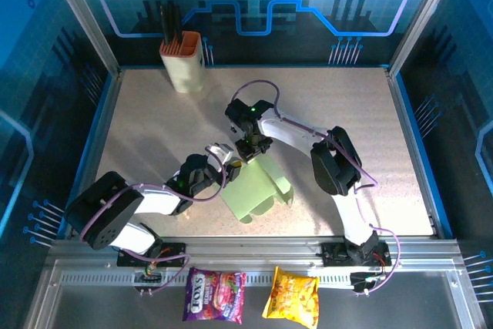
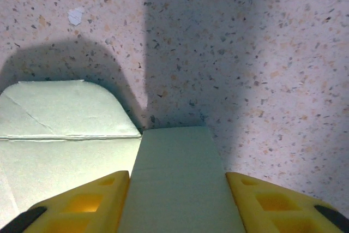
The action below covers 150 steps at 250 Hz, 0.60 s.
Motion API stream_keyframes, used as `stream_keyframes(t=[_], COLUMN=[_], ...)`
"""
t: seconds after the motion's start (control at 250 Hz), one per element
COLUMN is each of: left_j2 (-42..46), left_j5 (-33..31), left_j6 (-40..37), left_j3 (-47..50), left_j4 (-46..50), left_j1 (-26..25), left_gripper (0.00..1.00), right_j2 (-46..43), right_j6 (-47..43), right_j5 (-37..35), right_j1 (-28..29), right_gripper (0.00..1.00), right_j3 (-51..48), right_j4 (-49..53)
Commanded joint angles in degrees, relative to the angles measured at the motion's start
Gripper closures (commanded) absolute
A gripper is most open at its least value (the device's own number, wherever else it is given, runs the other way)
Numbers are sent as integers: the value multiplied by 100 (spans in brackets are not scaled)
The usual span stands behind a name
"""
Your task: Fold the paper box
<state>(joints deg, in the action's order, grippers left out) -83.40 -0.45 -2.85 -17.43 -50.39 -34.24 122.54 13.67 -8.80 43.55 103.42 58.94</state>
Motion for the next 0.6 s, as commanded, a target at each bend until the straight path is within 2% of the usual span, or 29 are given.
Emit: stream_keyframes(t=[0.0,0.18,0.36,0.436,0.507,0.595], left_j2=[174,258,599,975,1448,2060], left_j5=[-98,-132,-228,-247,-412,-513], left_j6=[67,82,444,783,1122,1529], left_j3=[57,57,90,18,-180,-389], left_j4=[-35,-27,-8,394,1175,2069], left_j1=[40,48,237,445,637,907], left_gripper=[49,49,50,50,50,48], right_j2=[103,69,42,29,-26,-13], right_j6=[-153,-487,-1426,-2033,-2627,-3202], right_j5=[-252,-400,-408,-213,108,181], right_j1=[110,123,118,127,136,153], right_gripper=[67,71,74,75,75,75], right_j3=[245,354,464,504,438,440], right_j4=[267,353,390,372,274,265])
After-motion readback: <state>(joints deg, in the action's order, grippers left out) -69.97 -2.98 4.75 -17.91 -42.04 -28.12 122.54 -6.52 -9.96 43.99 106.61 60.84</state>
